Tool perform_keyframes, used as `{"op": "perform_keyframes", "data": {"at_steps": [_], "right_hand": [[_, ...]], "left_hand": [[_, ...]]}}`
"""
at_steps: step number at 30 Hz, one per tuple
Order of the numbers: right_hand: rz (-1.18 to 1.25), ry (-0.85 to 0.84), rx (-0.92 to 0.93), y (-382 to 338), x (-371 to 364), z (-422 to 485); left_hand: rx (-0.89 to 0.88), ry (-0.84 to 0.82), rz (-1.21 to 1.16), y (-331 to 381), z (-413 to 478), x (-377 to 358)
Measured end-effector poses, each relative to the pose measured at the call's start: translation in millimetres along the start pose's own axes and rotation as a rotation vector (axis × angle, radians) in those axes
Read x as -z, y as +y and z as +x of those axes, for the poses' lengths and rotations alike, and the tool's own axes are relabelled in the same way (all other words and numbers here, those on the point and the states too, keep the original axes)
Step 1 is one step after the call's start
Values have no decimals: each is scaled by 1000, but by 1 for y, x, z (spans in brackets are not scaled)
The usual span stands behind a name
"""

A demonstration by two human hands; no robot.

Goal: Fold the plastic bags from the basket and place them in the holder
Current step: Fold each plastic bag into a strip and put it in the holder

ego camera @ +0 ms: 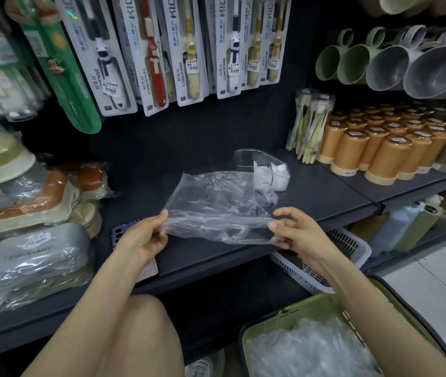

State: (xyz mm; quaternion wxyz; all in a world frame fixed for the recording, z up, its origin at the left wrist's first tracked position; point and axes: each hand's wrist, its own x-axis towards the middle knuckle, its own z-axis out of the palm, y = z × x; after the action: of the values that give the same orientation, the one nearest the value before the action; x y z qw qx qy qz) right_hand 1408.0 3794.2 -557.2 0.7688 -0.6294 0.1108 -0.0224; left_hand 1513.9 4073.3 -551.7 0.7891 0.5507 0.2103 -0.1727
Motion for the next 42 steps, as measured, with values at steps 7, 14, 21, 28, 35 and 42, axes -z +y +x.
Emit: {"op": "perform_keyframes", "data": {"at_steps": [7,14,21,28,35,42], "right_hand": [[-251,-62,11,-12,26,1],[-590,188,26,3,33,0],[-35,282,52,9,27,-15],[45,491,-86,22,19,-12],[60,358,-270,25,23,-15],[115,426,-133,30,27,-12]], "left_hand": [[20,-77,-48,2,-1,5],[23,-23,-45,-6,-3,7],[81,-5,-74,-7,-7,7],[-30,-16,259,-26,-12,3],[-110,45,355,-30,-6,10],[-134,84,212,-26,-4,14]]}}
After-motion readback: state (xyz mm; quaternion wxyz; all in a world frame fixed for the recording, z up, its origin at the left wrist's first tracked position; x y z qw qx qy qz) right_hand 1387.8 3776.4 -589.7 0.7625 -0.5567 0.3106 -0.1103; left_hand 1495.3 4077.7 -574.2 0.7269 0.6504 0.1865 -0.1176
